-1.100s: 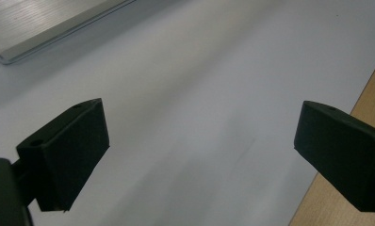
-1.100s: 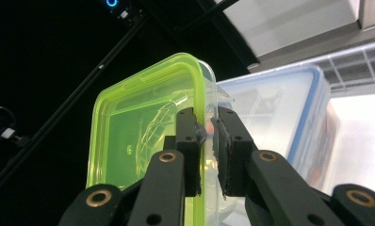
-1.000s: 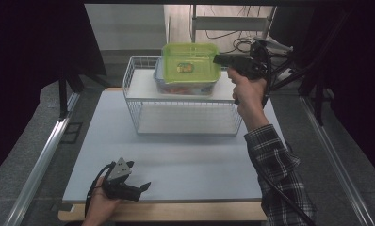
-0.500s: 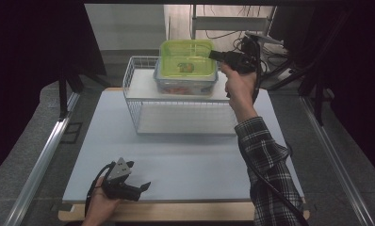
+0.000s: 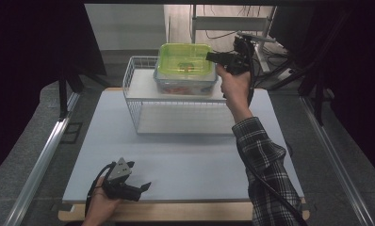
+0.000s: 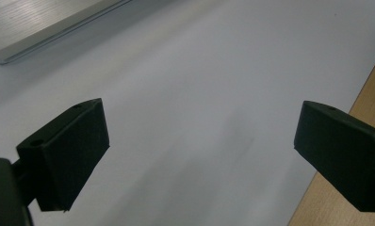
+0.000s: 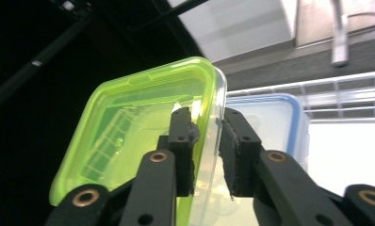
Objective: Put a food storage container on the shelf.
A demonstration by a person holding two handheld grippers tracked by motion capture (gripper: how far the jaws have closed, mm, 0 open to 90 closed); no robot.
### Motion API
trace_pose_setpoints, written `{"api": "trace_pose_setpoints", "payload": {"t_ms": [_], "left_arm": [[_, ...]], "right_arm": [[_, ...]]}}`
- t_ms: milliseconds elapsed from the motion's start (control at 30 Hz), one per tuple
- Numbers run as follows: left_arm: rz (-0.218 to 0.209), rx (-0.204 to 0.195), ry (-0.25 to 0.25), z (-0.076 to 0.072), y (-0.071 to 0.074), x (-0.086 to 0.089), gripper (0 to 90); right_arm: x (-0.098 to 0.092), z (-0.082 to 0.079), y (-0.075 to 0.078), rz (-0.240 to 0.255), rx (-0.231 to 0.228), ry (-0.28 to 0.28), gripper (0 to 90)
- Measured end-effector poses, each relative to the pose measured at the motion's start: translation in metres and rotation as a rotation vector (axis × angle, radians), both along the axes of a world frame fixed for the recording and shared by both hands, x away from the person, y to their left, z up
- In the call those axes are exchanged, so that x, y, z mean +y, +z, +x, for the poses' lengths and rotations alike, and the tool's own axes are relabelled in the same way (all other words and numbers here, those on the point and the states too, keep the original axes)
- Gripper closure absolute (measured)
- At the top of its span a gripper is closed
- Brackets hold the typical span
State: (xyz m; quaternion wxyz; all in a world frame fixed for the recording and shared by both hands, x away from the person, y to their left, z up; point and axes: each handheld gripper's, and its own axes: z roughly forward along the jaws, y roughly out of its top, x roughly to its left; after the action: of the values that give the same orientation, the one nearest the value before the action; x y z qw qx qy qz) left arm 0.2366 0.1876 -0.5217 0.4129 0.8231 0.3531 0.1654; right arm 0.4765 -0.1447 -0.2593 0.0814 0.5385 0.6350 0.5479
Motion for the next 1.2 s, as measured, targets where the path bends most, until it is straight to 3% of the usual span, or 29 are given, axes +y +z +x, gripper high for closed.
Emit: {"api": "trace_pose_setpoints", "payload": {"t_ms": [233,300,367,500,600,867,1200], "left_arm": [[-0.001,0.005,-0.001,0.000,0.000,0.001,3.8],[0.000,0.004,-0.001,0.000,0.000,0.000,3.8],[-0.002,0.003,-0.002,0.000,0.000,0.000,3.8],[-0.003,0.002,0.001,0.000,0.000,0.001,3.8],[-0.005,-0.002,0.004,0.000,0.000,0.002,3.8],[-0.012,-0.007,0.009,0.000,0.000,0.002,3.6],[-0.010,-0.010,0.013,0.000,0.000,0.002,3.5]], "right_arm": [[0.003,0.006,-0.003,-0.048,-0.016,-0.001,67.1],[0.002,0.007,-0.005,-0.037,-0.013,-0.009,63.1],[0.002,0.008,-0.005,-0.075,-0.043,-0.021,62.0],[0.001,0.008,-0.004,-0.098,-0.048,-0.023,57.0],[0.001,0.006,-0.003,-0.126,-0.078,-0.003,46.5],[-0.003,-0.006,0.004,-0.121,-0.132,0.065,26.9],[-0.013,-0.020,0.001,-0.162,-0.169,0.143,16.8]]}}
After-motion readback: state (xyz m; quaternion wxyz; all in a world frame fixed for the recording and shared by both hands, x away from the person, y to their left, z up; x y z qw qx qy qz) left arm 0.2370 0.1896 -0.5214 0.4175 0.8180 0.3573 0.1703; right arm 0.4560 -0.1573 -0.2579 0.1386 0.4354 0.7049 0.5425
